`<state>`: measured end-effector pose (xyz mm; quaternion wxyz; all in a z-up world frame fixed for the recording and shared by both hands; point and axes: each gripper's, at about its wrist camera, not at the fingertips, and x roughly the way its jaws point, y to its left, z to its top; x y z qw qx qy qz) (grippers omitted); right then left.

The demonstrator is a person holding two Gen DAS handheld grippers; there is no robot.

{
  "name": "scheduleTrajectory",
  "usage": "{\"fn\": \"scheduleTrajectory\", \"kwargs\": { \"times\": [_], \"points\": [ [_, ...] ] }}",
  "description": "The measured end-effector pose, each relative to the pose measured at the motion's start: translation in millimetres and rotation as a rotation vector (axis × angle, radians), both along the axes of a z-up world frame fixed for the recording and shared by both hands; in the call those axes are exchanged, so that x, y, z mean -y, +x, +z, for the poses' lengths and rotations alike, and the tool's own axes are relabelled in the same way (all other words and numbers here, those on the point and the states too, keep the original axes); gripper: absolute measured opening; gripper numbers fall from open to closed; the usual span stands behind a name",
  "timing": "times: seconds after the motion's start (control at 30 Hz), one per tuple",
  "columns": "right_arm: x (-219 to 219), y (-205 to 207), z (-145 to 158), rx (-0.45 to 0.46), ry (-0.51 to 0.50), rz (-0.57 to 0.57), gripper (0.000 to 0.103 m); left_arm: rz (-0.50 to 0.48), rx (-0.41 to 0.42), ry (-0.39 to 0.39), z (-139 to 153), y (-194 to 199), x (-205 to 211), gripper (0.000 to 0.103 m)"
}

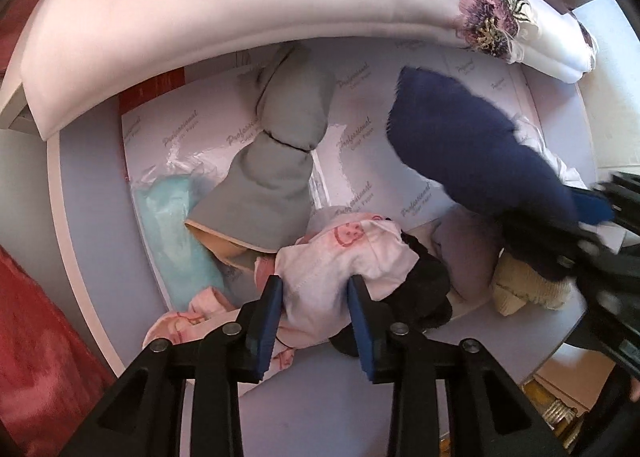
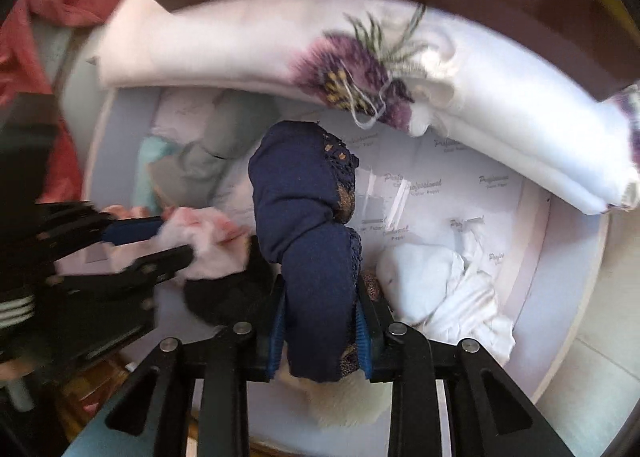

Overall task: Organize soft objects
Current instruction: 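Grasp the navy garment with the right tool while the left tool grasps the pink smiley garment, then lift the navy garment and carry it into the gold-lined tray with the right tool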

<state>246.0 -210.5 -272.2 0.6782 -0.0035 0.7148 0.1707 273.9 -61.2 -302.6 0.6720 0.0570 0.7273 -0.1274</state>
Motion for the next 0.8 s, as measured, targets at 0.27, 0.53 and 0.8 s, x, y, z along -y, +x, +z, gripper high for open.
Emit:
{"fn": "scheduleTrajectory", "kwargs": {
  "times": [0.27,0.53,0.8],
  "points": [
    [21.2,-17.8,56.1,0.078,0.142,-0.123,0.029,0.033,0.025,0.017,6.9,-13.5,11.6,0.033],
    [54.5,-0.9,119.8,0.199,0.230,-0.294,0.029,0.082,0.069,0.009,11.4,-21.8,4.5,0.023],
    [61.8,65.0,155.6,0.292,0.243,-0.481,0.029,0.115,0.067,-0.009,19.8,-24.2,-3.5,0.022]
  ]
}}
